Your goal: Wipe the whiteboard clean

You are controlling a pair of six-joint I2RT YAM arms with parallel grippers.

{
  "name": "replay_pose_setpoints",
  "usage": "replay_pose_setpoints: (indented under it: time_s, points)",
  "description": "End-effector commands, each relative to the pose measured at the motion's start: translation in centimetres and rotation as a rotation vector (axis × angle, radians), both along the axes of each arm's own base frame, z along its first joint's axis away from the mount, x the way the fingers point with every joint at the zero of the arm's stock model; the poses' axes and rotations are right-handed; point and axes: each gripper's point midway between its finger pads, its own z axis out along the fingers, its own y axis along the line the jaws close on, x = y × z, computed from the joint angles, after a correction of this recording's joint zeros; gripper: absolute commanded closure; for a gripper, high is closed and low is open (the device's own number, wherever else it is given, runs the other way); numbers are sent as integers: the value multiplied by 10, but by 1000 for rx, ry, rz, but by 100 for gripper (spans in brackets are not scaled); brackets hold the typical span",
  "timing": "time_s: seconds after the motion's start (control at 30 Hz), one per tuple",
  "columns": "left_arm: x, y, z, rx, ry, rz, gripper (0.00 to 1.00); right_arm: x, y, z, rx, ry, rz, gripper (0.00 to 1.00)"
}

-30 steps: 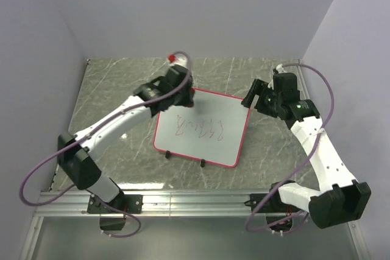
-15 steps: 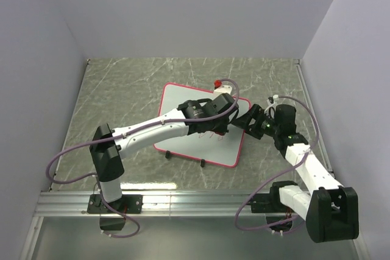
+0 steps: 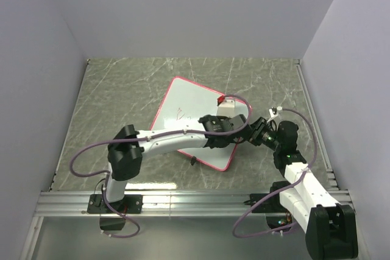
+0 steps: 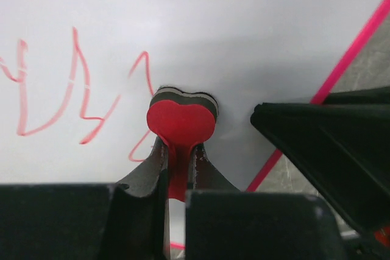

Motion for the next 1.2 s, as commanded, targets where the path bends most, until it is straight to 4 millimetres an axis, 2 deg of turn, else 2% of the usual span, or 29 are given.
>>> replay_pose_setpoints:
  time_s: [0.0,0.03,0.13,0.2,0.23,0.3,0.33,0.37,0.4,0.43,0.47,0.5,0.53,0.57,0.6,0.63,0.67,0.77,0.83,0.87,0.9,0.93,0.97,1.0,1.03,1.07,1.1,1.13,1.17]
  points:
    - [2,-9,-16,-9,-36,87,100,-2,-2,-3,-10,-27,-9,91]
    - [0,-9,-23,-11,-35,107,100,-6,-3,-10,-17,-11,-7,100]
    - [-4,2,-46,23,-36,173,100,-12,-3,-17,-36,-14,5,100]
    - [-3,7,-49,-9,-53,193,100,-15,-3,-19,-44,-21,15,100]
    - [-6,21,-57,5,-53,202,100,-18,-3,-23,-49,-12,17,100]
    - [-1,30,-62,-32,-65,221,100,-22,-4,-26,-55,-17,21,100]
    - [-6,54,-84,21,-52,229,100,-23,-3,-27,-58,-18,24,100]
    - [-2,65,-78,-2,-58,243,100,-23,-3,-25,-59,-26,26,100]
    - [1,66,-79,-38,-67,243,100,-25,-3,-27,-67,-24,34,100]
    - [-5,91,-98,21,-57,234,100,-26,-3,-26,-73,-27,40,100]
    - [0,100,-91,-12,-66,244,100,-27,-3,-26,-78,-33,45,100]
    - [1,108,-94,-16,-65,240,100,-28,-2,-24,-88,-45,57,100]
    - [-1,120,-107,-13,-63,224,100,-30,-2,-25,-92,-37,66,100]
    - [7,129,-100,-47,-74,233,100,-31,-1,-25,-91,-38,74,100]
    - [5,145,-111,-11,-73,213,100,-33,0,-26,-88,-33,83,100]
    - [13,146,-107,-47,-92,223,100,-34,0,-26,-87,-34,88,100]
    - [23,156,-105,-63,-91,244,100,-36,1,-26,-85,-37,93,100]
    - [40,165,-103,-90,-97,245,100,-40,2,-29,-96,-30,112,100]
    - [48,149,-89,-130,-111,207,100,-41,1,-31,-115,-30,118,100]
    - [46,133,-85,-166,-92,162,100,-40,1,-31,-116,-31,118,100]
    - [52,113,-68,-211,-109,140,100,-40,2,-28,-107,-36,120,100]
    - [50,98,-68,-215,-101,114,100,-39,2,-28,-101,-35,119,100]
    - [40,78,-64,-225,-93,64,100,-39,3,-28,-95,-32,125,100]
    - [43,51,-42,-280,-107,38,100,-38,3,-26,-91,-35,125,100]
    - [39,36,-47,-274,-93,15,100,-38,3,-27,-92,-32,125,100]
    - [29,17,-40,-295,-92,-25,100,-39,3,-27,-95,-29,127,100]
    - [28,-5,-21,-355,-95,-48,100,-38,3,-27,-98,-29,128,100]
    - [26,-16,-24,-364,-82,-58,100,-39,3,-28,-100,-28,128,100]
    - [22,-35,-8,-421,-79,-80,100,-39,3,-28,-102,-27,134,100]
